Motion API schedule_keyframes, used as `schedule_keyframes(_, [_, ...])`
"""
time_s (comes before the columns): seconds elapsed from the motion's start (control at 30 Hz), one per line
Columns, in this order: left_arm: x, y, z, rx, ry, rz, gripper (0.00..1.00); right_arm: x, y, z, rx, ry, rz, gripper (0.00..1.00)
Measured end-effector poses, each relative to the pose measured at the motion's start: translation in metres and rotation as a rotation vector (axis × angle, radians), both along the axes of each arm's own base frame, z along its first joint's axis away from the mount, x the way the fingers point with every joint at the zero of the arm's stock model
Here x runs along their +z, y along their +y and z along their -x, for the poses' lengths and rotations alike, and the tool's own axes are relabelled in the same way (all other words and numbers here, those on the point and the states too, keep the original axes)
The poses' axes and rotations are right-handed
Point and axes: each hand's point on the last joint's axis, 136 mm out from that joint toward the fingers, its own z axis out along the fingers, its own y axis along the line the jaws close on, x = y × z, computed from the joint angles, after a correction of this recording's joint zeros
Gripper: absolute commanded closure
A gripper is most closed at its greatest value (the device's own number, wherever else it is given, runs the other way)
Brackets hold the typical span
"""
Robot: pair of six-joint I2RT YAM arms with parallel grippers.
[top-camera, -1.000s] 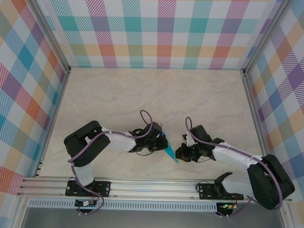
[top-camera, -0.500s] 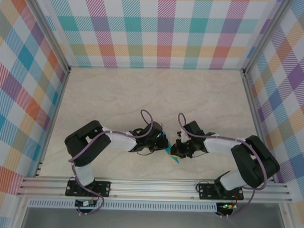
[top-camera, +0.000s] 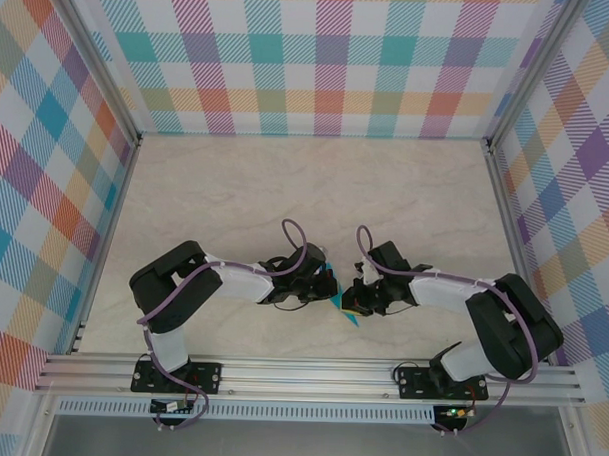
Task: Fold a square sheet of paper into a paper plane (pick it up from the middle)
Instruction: Fold the wing for the fifth time at the center of the table.
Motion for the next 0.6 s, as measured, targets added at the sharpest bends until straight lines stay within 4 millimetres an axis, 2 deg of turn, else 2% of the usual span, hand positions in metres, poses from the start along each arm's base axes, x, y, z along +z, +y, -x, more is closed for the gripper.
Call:
schedule_keyframes(0.2, [0.0,0.0,0.0,0.0,0.0,0.0,0.97,0.005,0.006,-0.011,0.011,-0.026,-0.007,0.88])
schedule_keyframes(0.33, [0.0,0.0,0.0,0.0,0.0,0.0,0.97,-0.011,0.002,-0.007,0.012,0.012,0.03,0.88])
schedule_keyframes(0.6, [0.0,0.001,-0.001,0.003,0.0,0.0,0.97,-0.009,0.0,-0.004,0.009,-0.011,0.012,0.85])
